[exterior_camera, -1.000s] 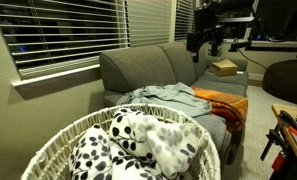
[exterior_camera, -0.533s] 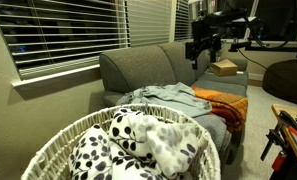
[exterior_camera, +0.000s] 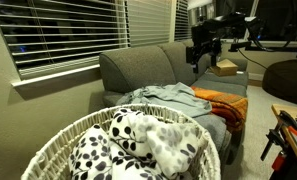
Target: Put the gray blanket in the white basket
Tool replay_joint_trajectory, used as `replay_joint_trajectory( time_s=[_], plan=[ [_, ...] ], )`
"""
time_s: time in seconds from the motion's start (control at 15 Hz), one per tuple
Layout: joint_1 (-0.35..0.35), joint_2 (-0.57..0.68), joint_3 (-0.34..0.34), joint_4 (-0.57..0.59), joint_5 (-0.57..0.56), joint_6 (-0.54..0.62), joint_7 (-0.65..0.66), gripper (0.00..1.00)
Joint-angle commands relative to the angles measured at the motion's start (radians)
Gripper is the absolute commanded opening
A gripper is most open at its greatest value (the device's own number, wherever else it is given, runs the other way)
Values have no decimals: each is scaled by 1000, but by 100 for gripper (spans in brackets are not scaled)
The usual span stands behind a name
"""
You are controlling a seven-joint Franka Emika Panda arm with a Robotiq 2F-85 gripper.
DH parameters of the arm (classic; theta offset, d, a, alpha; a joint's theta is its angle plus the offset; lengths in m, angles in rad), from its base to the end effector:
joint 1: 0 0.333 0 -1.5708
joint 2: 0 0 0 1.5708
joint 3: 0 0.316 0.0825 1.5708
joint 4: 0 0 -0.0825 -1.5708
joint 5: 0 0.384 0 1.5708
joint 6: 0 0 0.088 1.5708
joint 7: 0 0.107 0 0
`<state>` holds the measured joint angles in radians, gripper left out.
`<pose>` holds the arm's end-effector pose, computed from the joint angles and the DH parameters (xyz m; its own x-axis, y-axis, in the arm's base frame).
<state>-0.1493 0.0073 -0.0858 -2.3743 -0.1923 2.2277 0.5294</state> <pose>0.4655 -0.1176 0.3081 0.7986 -0.5975 -0.0722 -0.5761 -0.7937 0.1955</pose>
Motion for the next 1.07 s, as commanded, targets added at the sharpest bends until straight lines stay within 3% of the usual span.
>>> replay_joint_trajectory(
  time_s=[0.0,1.0],
  plan=[
    [7,43,-23,28,-6,-2,11,100],
    [13,314,-97,187,75,-21,-20,100]
  ],
)
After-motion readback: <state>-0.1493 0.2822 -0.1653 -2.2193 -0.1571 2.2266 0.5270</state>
